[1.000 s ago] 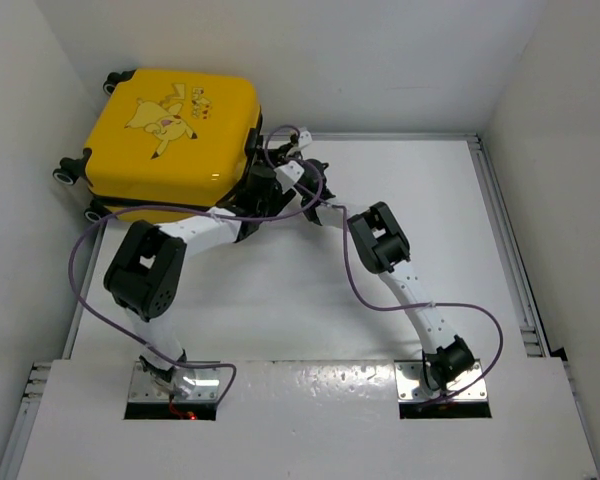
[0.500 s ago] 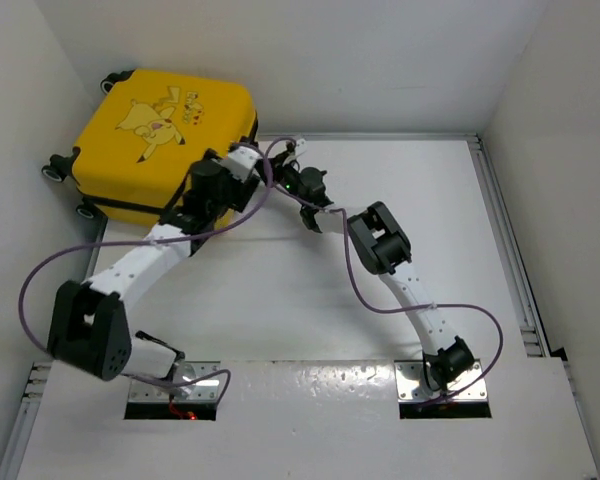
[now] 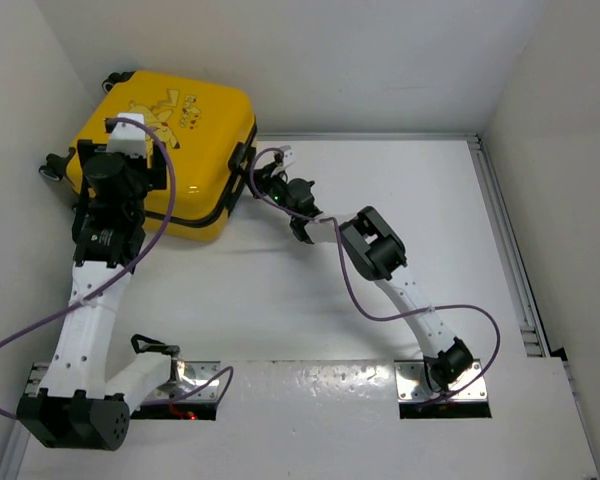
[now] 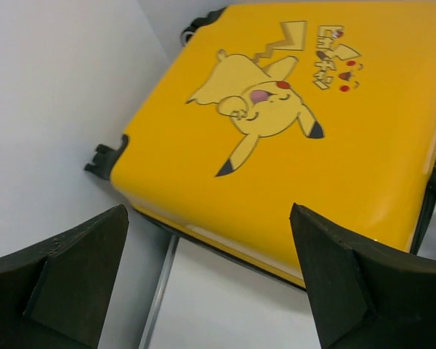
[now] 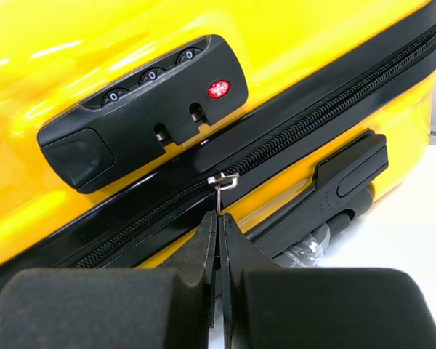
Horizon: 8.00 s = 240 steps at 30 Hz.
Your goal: Pack the luggage
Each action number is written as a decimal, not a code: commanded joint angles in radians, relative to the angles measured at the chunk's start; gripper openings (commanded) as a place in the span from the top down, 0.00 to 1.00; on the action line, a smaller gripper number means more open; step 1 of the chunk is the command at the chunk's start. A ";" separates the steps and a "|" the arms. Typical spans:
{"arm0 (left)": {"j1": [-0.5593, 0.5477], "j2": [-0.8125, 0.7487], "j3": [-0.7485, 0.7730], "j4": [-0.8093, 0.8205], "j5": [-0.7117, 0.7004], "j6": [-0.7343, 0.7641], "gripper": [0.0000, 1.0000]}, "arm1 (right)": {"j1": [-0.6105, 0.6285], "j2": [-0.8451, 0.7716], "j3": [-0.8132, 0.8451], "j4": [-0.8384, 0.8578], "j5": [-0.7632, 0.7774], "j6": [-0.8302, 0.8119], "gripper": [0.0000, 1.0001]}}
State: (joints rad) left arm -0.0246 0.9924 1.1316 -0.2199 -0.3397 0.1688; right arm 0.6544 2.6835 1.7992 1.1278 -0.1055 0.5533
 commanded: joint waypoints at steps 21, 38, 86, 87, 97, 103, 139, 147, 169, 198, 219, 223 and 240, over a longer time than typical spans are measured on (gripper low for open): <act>0.137 -0.284 0.016 -0.188 -0.010 -0.006 0.01 | 0.395 -0.423 -0.407 0.098 -0.191 0.007 1.00; 0.137 -0.411 -0.044 -0.363 0.278 0.133 0.01 | 0.410 -0.846 -0.956 -0.003 -0.057 -0.118 1.00; 0.137 -0.385 -0.105 -0.380 0.225 0.035 0.01 | 0.487 -0.611 -0.773 -0.094 0.190 0.062 0.53; 0.137 -0.385 -0.105 -0.380 0.225 0.035 0.01 | 0.488 -0.614 -0.775 -0.092 0.197 0.062 0.51; 0.137 -0.385 -0.142 -0.380 0.225 0.044 0.01 | 0.490 -0.676 -0.851 -0.145 0.267 0.000 0.45; 0.137 -0.394 -0.151 -0.371 0.225 0.044 0.01 | 0.478 -0.617 -0.767 -0.143 0.290 0.011 0.45; 0.137 -0.471 -0.248 -0.513 0.720 0.334 0.02 | 0.263 -0.714 -0.929 -0.118 0.285 -0.217 1.00; 0.137 -0.367 -0.230 -0.656 0.991 0.537 0.10 | 0.192 -0.755 -0.979 -0.125 0.245 -0.259 1.00; -0.337 -0.080 -0.254 -0.512 0.809 0.477 0.19 | 0.195 -0.633 -0.779 -0.174 0.257 -0.196 1.00; -0.488 0.006 -0.670 0.106 0.185 0.284 0.28 | 0.169 -0.596 -0.767 -0.100 0.179 -0.092 1.00; -0.322 0.334 -0.624 0.152 0.186 0.337 0.46 | 0.157 -0.597 -0.784 -0.097 0.147 -0.092 1.00; -0.322 0.403 -0.598 0.117 0.177 0.337 0.53 | 0.157 -0.599 -0.784 -0.103 0.153 -0.089 1.00; -0.293 0.278 -0.566 -0.059 0.304 0.543 1.00 | 0.137 -0.571 -0.765 -0.149 0.193 -0.128 1.00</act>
State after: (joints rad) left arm -0.3370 1.2915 0.6140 -0.0177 -0.0277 0.6136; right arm 0.7876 2.0865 1.0199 1.0264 0.0597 0.5110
